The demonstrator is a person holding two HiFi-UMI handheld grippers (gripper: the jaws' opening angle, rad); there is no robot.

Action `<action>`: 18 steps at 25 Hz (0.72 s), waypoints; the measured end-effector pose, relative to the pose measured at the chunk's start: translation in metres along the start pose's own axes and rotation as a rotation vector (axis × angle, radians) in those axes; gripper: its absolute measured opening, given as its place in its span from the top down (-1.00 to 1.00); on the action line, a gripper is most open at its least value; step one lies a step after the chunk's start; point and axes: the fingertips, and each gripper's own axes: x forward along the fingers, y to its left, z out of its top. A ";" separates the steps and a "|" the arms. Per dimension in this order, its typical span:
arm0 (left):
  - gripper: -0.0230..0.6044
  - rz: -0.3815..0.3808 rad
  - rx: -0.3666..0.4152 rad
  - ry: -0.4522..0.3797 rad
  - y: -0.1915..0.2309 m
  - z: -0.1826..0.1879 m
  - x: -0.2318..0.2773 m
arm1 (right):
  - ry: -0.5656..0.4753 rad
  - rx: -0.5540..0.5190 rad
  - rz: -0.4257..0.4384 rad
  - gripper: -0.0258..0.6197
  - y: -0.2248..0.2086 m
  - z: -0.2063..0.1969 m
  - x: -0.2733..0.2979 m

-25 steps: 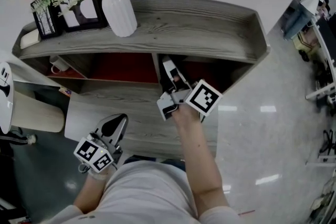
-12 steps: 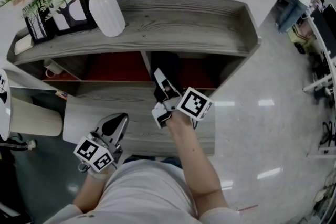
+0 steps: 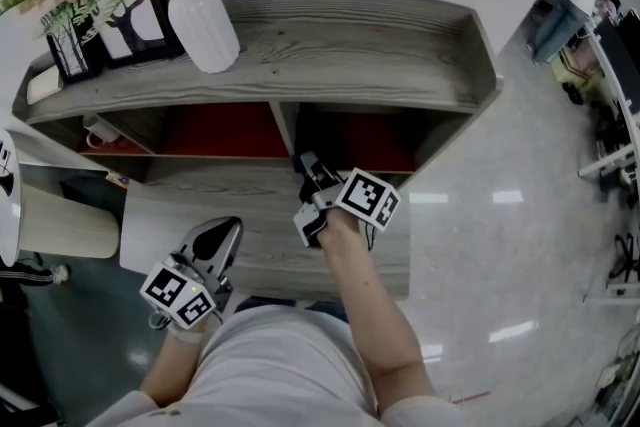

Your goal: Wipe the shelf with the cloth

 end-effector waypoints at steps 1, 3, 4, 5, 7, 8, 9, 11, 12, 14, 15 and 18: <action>0.88 0.000 0.000 -0.001 0.000 0.000 0.000 | 0.008 0.003 -0.014 0.61 -0.003 0.000 0.001; 0.88 0.001 -0.001 -0.003 0.001 0.001 0.001 | 0.030 0.000 -0.039 0.61 -0.008 0.002 0.005; 0.88 0.002 -0.001 -0.004 0.001 0.001 0.002 | 0.042 -0.004 -0.050 0.61 -0.009 0.004 0.007; 0.88 0.002 -0.002 -0.005 0.001 0.001 0.002 | 0.054 -0.006 -0.060 0.61 -0.009 0.005 0.009; 0.88 0.004 -0.004 -0.006 0.001 0.002 0.003 | 0.075 0.005 -0.071 0.61 -0.010 0.009 0.014; 0.88 0.005 -0.005 -0.007 0.002 0.002 0.003 | 0.084 0.014 -0.073 0.61 -0.010 0.011 0.017; 0.88 0.006 -0.005 -0.008 0.002 0.002 0.003 | 0.094 0.016 -0.074 0.61 -0.010 0.014 0.020; 0.88 0.011 -0.007 -0.011 0.003 0.002 0.003 | 0.106 0.004 -0.077 0.61 -0.009 0.021 0.028; 0.88 0.015 -0.007 -0.013 0.004 0.002 0.003 | 0.109 0.000 -0.076 0.61 -0.009 0.024 0.032; 0.88 0.022 -0.010 -0.016 0.006 0.003 0.002 | 0.109 0.001 -0.069 0.61 -0.008 0.031 0.039; 0.88 0.027 -0.011 -0.017 0.007 0.003 0.001 | 0.107 0.004 -0.061 0.61 -0.007 0.034 0.042; 0.88 0.040 -0.014 -0.021 0.010 0.004 -0.001 | 0.097 0.006 -0.019 0.61 0.000 0.042 0.050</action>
